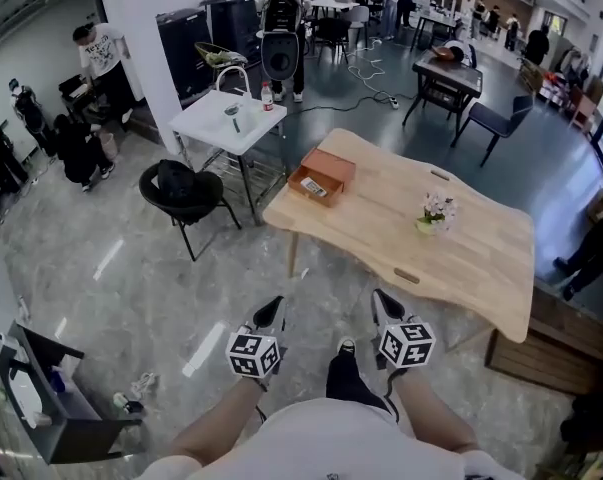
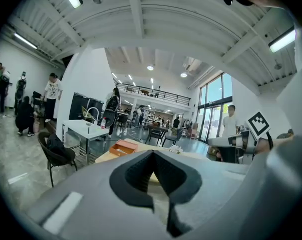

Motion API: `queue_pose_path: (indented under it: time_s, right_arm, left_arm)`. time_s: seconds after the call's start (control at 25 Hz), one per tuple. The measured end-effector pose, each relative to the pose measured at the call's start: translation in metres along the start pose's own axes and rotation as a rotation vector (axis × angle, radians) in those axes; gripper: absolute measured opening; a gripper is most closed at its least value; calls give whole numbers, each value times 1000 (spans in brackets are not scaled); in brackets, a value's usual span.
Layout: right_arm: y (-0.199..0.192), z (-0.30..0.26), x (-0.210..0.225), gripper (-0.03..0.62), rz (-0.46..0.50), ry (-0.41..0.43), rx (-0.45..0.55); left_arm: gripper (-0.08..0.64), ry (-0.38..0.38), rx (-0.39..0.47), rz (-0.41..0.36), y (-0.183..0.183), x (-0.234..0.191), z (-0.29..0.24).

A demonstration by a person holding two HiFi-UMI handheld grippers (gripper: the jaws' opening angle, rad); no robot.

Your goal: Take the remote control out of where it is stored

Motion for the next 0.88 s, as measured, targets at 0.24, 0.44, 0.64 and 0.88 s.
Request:
queue_pose_path:
  time_s: [0.24,0.44,0.64,0.88]
  right_arm:
    - [18,-47,37,26,-14,51,-36]
    - [50,-102,78,26,-42,99,-53]
    - [88,-155,122,27,-15,159,-59]
    - [127,-203,183,26,-8,198,-46]
  left_arm:
    - [0,43,-6,-1,18,-10,-54]
    - [0,94,-9,8,44,-20,-108]
    - [0,143,-13,14,69,-25,-173]
    - [0,172,49,-2,115,-21,-243]
Point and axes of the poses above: the fingertips, and each gripper's own axes: z backward along the fingers, x to its right, y out of its top, the point moved 1 cm from there along z, backward along the fingers, and after that the axes turned 15 degrees about y, right-handed, at the moved point
